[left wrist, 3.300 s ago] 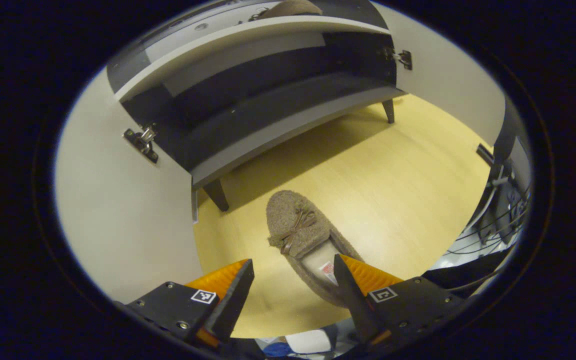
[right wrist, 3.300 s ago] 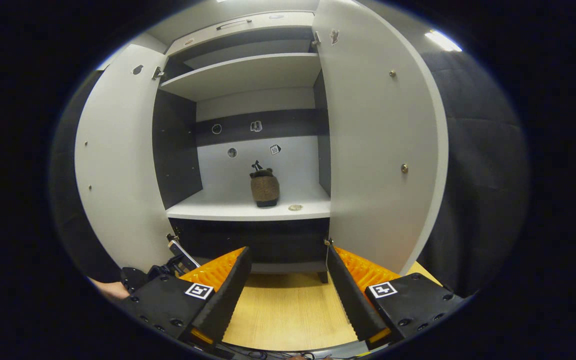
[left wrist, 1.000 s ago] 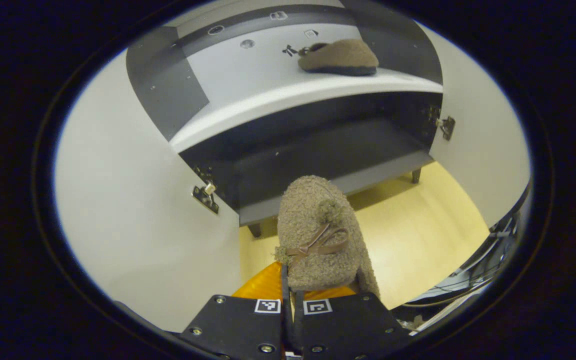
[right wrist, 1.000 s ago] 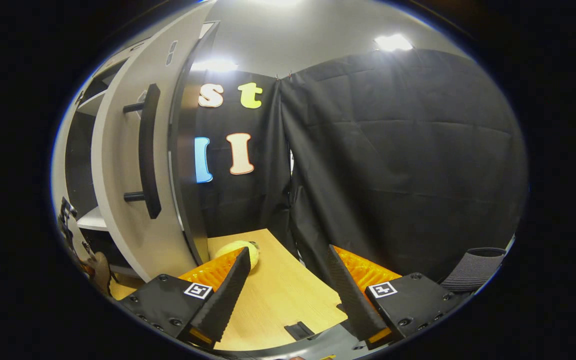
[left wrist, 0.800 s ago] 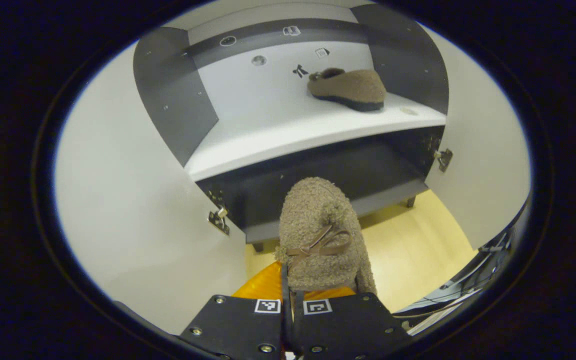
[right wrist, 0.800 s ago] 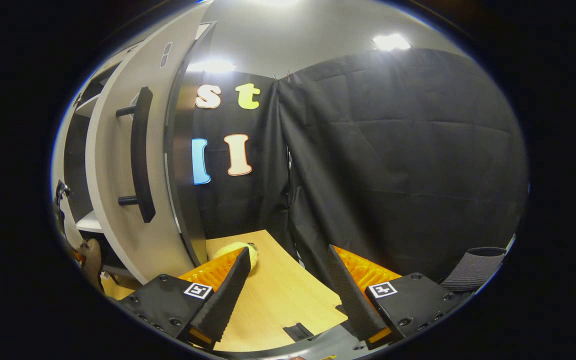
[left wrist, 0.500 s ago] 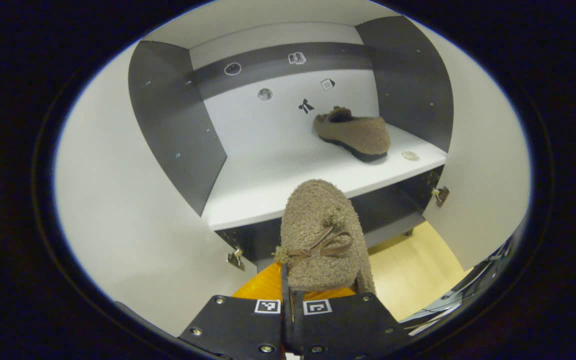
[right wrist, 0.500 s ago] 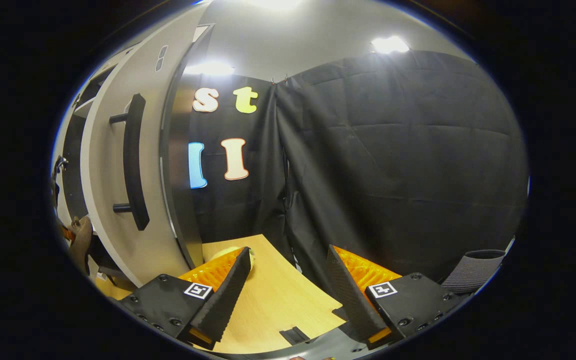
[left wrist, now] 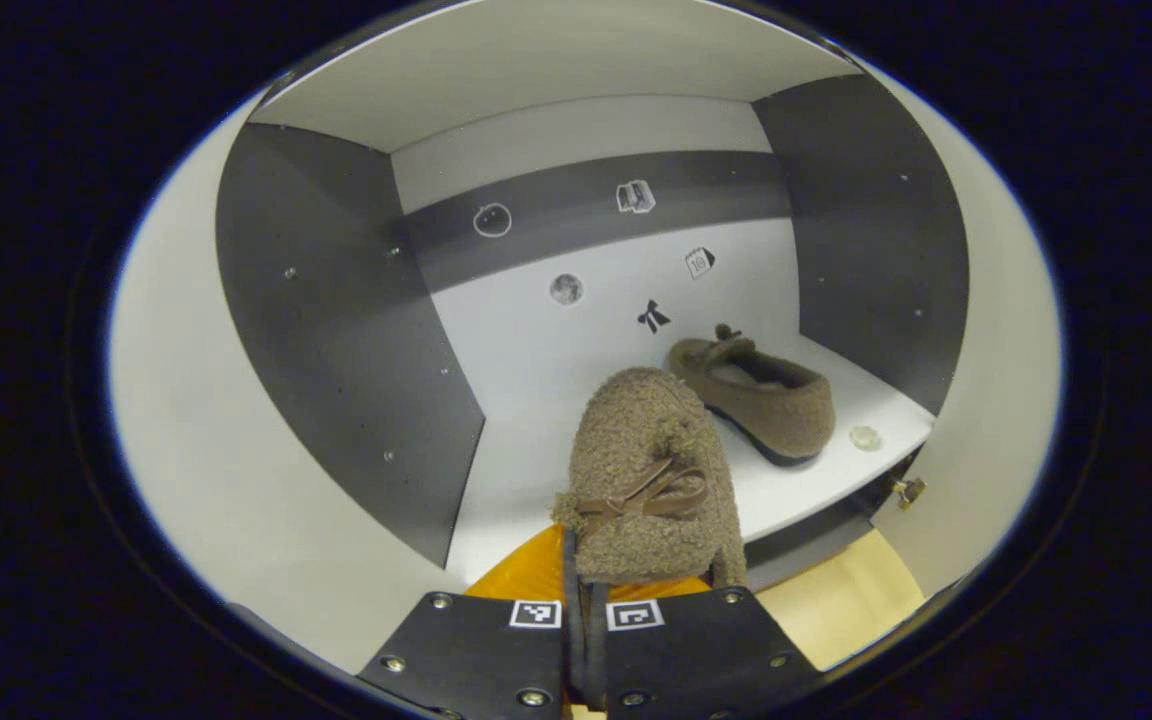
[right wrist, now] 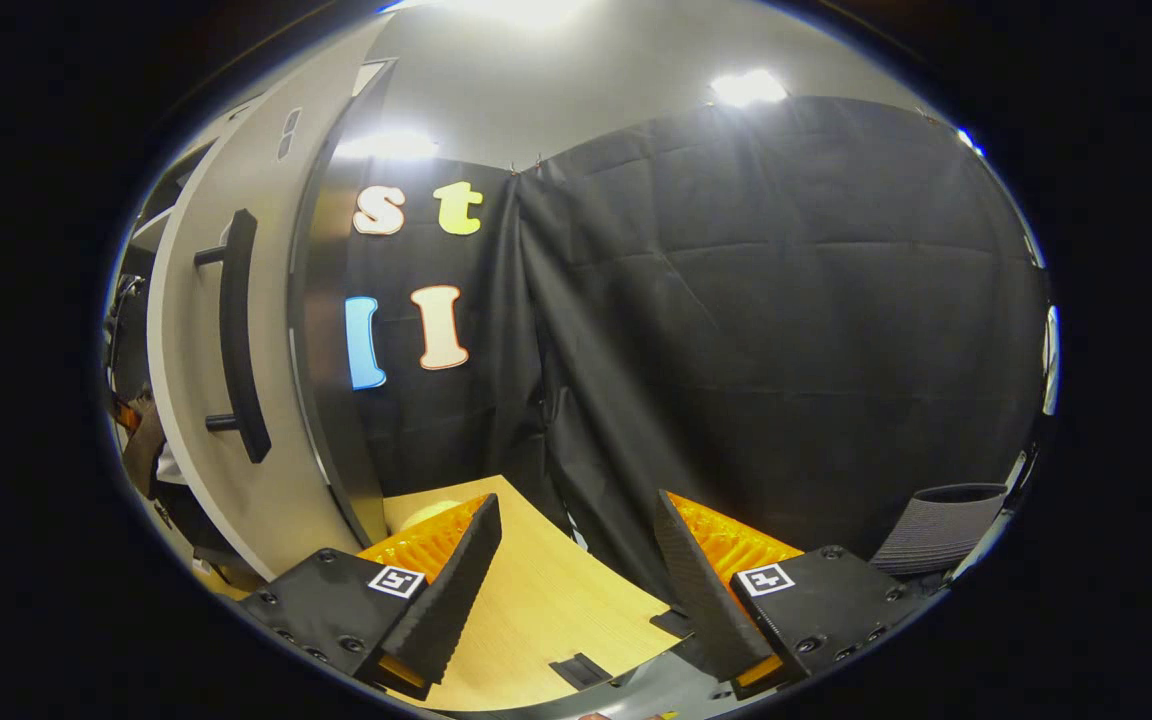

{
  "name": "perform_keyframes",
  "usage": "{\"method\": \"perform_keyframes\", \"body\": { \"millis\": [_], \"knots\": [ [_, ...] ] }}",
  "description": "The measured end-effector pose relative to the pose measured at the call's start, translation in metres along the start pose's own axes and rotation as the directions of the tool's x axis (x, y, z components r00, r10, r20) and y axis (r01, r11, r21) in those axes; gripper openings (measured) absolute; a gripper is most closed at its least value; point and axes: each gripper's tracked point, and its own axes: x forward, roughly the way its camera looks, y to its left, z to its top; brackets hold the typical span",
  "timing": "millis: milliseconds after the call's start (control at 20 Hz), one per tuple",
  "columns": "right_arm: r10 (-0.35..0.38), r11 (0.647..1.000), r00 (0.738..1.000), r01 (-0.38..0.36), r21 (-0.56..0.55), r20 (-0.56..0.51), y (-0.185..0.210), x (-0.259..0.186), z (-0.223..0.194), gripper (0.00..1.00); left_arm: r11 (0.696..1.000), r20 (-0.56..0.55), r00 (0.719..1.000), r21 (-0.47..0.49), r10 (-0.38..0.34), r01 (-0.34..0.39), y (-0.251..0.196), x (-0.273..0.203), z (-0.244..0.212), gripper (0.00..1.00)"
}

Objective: Grab one shoe with the right hand and put it into the shoe cabinet, grab the other shoe with the left hand and put it into the shoe cabinet; then close the right door with the right hand and the left door with the left hand.

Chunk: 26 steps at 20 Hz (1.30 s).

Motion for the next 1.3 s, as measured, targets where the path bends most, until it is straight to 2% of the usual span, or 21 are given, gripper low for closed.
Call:
{"method": "perform_keyframes", "body": {
  "millis": [50, 100, 200, 300, 350, 400, 450, 500, 600, 650, 700, 800, 850, 900, 950, 1100, 1150, 1250, 1300],
  "knots": [
    [-0.010, 1.000, 1.000, 0.010, 0.006, 0.001, -0.003, -0.002, 0.001, 0.94, 1.000, 0.011, 1.000, 0.007, 0.006, -0.006, 0.003, 0.011, 0.009, 0.01],
    [-0.021, 1.000, 1.000, 0.021, 0.011, 0.002, -0.006, -0.004, 0.001, 0.98, 1.000, 0.031, 0.999, 0.014, 0.013, -0.014, 0.005, 0.022, 0.017, 0.01],
    [-0.046, 0.999, 0.999, 0.046, 0.025, 0.005, -0.012, -0.005, 0.001, 0.98, 1.000, 0.066, 0.997, 0.016, 0.026, -0.027, 0.009, 0.045, 0.031, 0.01],
    [-0.066, 0.997, 0.998, 0.066, 0.041, 0.003, -0.018, -0.010, 0.000, 0.92, 0.999, 0.074, 0.997, 0.013, 0.039, -0.040, 0.012, 0.065, 0.039, 0.01],
    [-0.074, 0.996, 0.997, 0.073, 0.047, 0.006, -0.019, -0.012, 0.000, 0.92, 0.999, 0.074, 0.996, 0.014, 0.044, -0.045, 0.013, 0.075, 0.042, 0.01],
    [-0.078, 0.996, 0.997, 0.077, 0.047, 0.007, -0.021, -0.015, 0.001, 0.96, 0.999, 0.079, 0.996, 0.016, 0.050, -0.052, 0.015, 0.084, 0.045, 0.01],
    [-0.083, 0.996, 0.997, 0.083, 0.043, 0.005, -0.022, -0.017, -0.002, 0.92, 0.998, 0.088, 0.994, 0.021, 0.058, -0.060, 0.017, 0.094, 0.049, 0.01],
    [-0.089, 0.995, 0.996, 0.088, 0.038, 0.001, -0.022, -0.017, -0.004, 0.96, 0.997, 0.097, 0.993, 0.028, 0.068, -0.071, 0.019, 0.104, 0.051, 0.01],
    [-0.086, 0.996, 0.996, 0.086, 0.034, -0.010, -0.020, -0.020, -0.006, 0.96, 0.996, 0.087, 0.993, 0.035, 0.083, -0.087, 0.022, 0.121, 0.052, 0.01],
    [-0.085, 0.996, 0.996, 0.086, 0.031, -0.010, -0.019, -0.021, -0.007, 0.92, 0.996, 0.078, 0.994, 0.037, 0.081, -0.084, 0.020, 0.130, 0.051, 0.01],
    [-0.088, 0.996, 0.996, 0.088, 0.027, -0.008, -0.019, -0.021, -0.006, 0.97, 0.996, 0.062, 0.995, 0.038, 0.080, -0.082, 0.020, 0.136, 0.048, 0.01],
    [-0.091, 0.996, 0.996, 0.092, 0.019, -0.006, -0.019, -0.022, -0.007, 0.96, 0.996, 0.050, 0.996, 0.043, 0.079, -0.081, 0.017, 0.143, 0.046, 0.01],
    [-0.091, 0.996, 0.996, 0.091, 0.019, -0.006, -0.018, -0.022, -0.007, 0.96, 0.996, 0.050, 0.996, 0.045, 0.079, -0.081, 0.017, 0.146, 0.045, 0.07],
    [-0.087, 0.996, 0.996, 0.087, 0.022, -0.008, -0.017, -0.022, -0.007, 0.96, 0.997, 0.054, 0.996, 0.040, 0.070, -0.072, 0.014, 0.148, 0.046, 0.02],
    [-0.082, 0.996, 0.997, 0.082, 0.025, -0.011, -0.017, -0.022, -0.008, 0.92, 0.997, 0.054, 0.997, 0.040, 0.062, -0.064, 0.013, 0.148, 0.046, 0.09],
    [-0.072, 0.997, 0.997, 0.072, 0.025, -0.014, -0.016, -0.021, -0.009, 0.96, 0.997, 0.035, 0.998, 0.065, 0.048, -0.050, 0.011, 0.142, 0.035, 0.44],
    [-0.067, 0.997, 0.998, 0.067, 0.026, -0.014, -0.015, -0.022, -0.008, 0.96, 0.994, 0.056, 0.996, 0.084, 0.070, -0.075, 0.020, 0.137, 0.035, 0.61],
    [-0.053, 0.998, 0.999, 0.054, 0.026, -0.010, -0.011, -0.020, -0.007, 0.96, 0.995, 0.078, 0.996, 0.081, 0.049, -0.055, 0.020, 0.122, 0.040, 0.96],
    [-0.044, 0.999, 0.999, 0.044, 0.025, -0.007, -0.009, -0.019, -0.005, 0.97, 0.997, 0.090, 0.995, 0.069, 0.039, -0.046, 0.019, 0.113, 0.041, 0.89]
  ]
}}
